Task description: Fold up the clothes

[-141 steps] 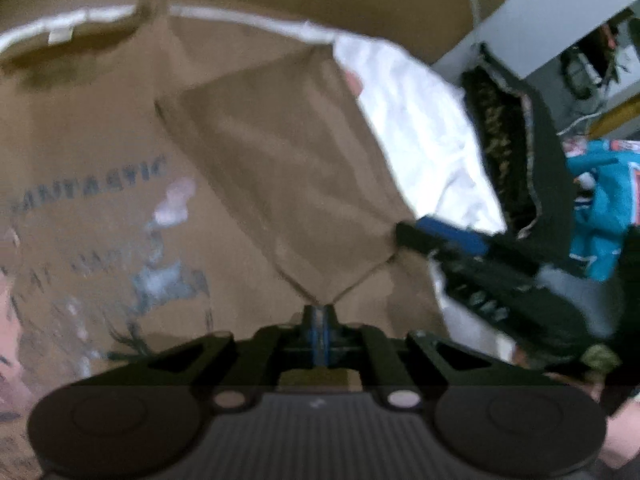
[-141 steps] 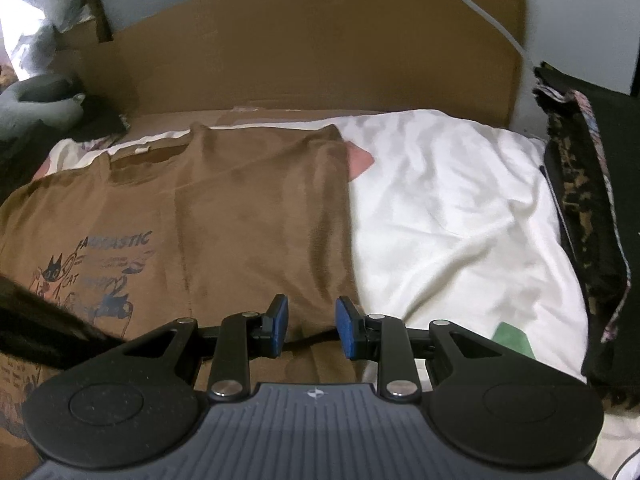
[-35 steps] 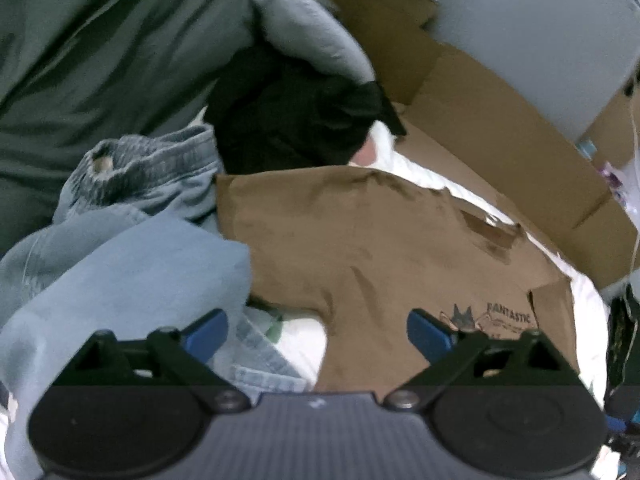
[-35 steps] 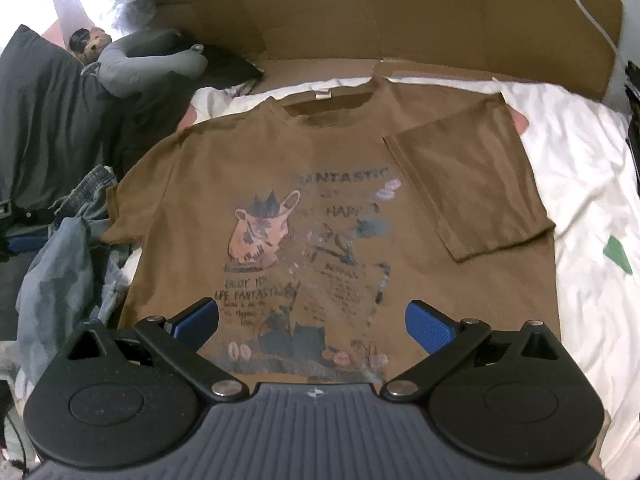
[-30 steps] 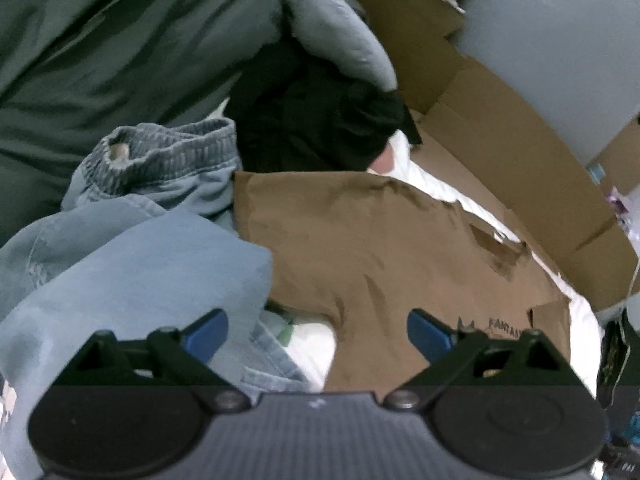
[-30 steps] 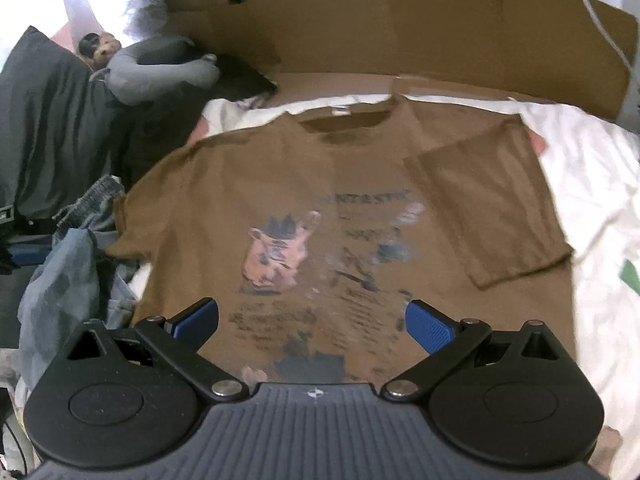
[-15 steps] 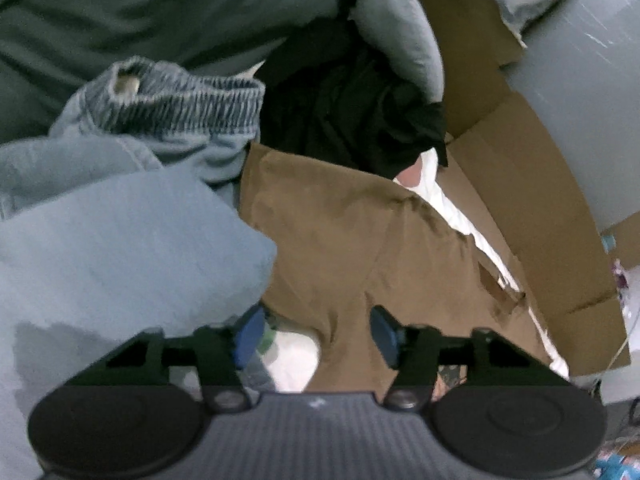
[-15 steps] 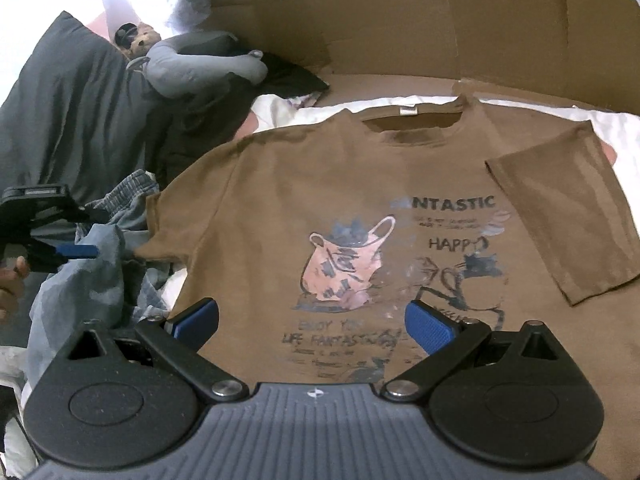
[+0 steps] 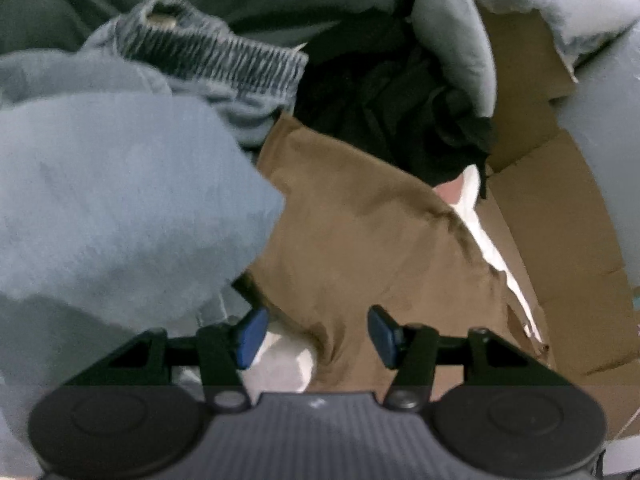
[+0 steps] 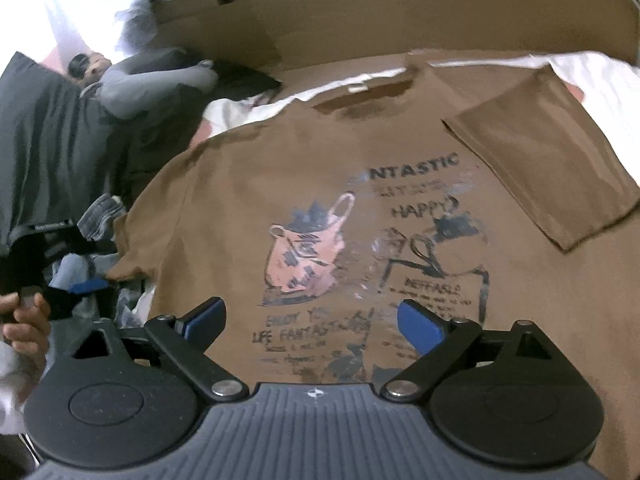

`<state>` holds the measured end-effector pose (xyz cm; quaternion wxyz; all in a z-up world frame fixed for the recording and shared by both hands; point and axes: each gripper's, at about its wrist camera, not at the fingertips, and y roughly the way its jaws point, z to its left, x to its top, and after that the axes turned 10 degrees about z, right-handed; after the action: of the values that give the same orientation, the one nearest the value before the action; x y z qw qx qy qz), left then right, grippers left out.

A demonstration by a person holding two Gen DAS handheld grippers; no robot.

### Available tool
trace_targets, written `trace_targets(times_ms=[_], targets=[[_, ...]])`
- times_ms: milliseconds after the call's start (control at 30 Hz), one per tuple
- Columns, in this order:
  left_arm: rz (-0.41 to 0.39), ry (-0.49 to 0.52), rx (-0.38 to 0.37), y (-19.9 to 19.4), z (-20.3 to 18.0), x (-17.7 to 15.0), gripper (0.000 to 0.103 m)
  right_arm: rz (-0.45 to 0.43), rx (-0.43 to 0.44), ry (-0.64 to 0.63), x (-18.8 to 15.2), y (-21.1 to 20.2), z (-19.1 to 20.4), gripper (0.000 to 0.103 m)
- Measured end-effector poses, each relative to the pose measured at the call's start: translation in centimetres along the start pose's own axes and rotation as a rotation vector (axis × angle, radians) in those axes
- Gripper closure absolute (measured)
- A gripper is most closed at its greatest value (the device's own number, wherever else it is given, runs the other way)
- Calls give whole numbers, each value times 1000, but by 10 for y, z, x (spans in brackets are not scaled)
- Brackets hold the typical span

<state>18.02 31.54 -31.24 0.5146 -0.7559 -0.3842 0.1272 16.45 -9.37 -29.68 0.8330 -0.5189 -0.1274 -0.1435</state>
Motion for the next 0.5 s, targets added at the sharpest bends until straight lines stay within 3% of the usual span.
trace_targets(times_ms=[233, 400, 500], targets=[[-19, -89, 1, 24, 14, -1, 45, 20, -15, 21, -10, 9, -14, 7], [-86, -124, -39, 24, 19, 0, 45, 33, -19, 47, -16, 14, -22, 7], [-124, -146, -74, 18, 22, 0, 59, 40, -16, 49, -19, 17, -24, 7]])
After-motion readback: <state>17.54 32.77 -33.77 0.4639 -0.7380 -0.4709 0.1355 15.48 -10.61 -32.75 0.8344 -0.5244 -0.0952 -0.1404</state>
